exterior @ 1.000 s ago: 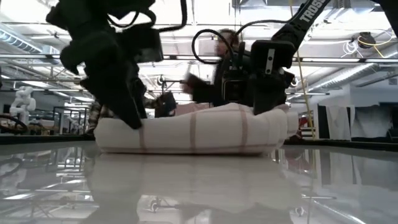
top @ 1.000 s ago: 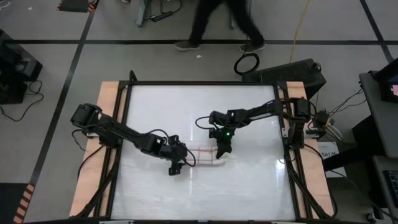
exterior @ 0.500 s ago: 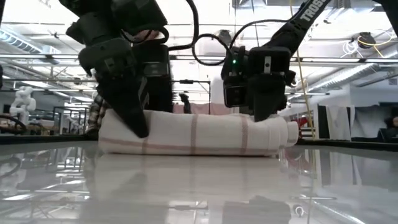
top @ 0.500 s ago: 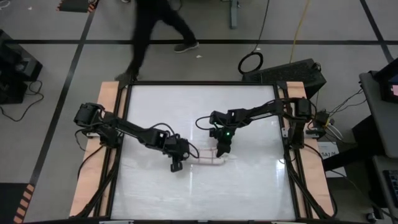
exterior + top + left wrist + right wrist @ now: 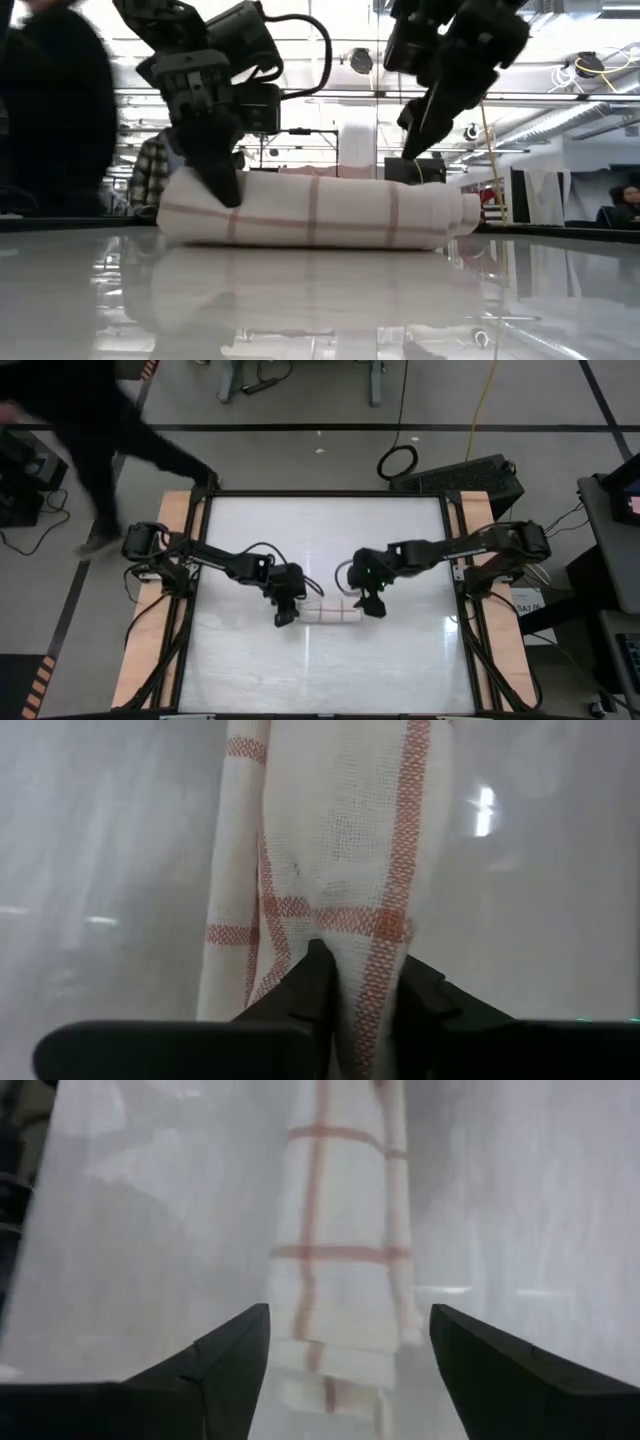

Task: Roll towel
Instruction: Roll the white checkered towel

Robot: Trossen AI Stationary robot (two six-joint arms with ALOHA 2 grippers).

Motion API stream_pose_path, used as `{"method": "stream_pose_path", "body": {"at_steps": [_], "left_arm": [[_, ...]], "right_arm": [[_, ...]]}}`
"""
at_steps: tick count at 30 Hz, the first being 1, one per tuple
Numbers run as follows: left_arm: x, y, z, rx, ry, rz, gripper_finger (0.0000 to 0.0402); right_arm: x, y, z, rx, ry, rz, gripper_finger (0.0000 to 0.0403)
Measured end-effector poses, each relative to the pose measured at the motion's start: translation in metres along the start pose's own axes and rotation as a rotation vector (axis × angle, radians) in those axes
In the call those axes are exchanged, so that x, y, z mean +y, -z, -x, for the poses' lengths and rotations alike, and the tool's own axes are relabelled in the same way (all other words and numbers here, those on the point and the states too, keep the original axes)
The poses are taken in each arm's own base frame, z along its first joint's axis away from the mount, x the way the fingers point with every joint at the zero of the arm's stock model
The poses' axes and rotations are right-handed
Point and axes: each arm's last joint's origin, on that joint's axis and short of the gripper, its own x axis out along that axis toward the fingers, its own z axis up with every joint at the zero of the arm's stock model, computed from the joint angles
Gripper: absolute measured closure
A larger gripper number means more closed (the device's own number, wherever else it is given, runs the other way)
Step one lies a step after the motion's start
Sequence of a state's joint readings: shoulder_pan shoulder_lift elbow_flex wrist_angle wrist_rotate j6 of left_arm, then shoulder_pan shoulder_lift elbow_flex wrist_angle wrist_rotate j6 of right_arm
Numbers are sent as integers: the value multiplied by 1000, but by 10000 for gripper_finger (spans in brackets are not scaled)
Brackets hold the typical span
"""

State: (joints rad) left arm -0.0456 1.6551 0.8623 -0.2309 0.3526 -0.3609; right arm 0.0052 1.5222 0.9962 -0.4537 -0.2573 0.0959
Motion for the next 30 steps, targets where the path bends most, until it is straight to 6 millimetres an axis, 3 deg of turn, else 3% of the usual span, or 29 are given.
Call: {"method": "stream_pose_path", "body": {"at_steps": [6,13,21,26,30], "left_arm": [[17,-7,8,7,100,60,331],[34,-10,9,13,131,111,330],[40,-7,-3,53,146,133,330],[41,-7,-3,53,143,133,329],[42,-7,-2,53,138,139,329]], "right_arm": [[21,5,-18,34,48,63,123],[21,5,-40,39,72,8,102],[15,9,-59,73,86,-82,185],[12,9,-58,68,90,-117,242],[6,4,-47,37,79,-146,259]]}}
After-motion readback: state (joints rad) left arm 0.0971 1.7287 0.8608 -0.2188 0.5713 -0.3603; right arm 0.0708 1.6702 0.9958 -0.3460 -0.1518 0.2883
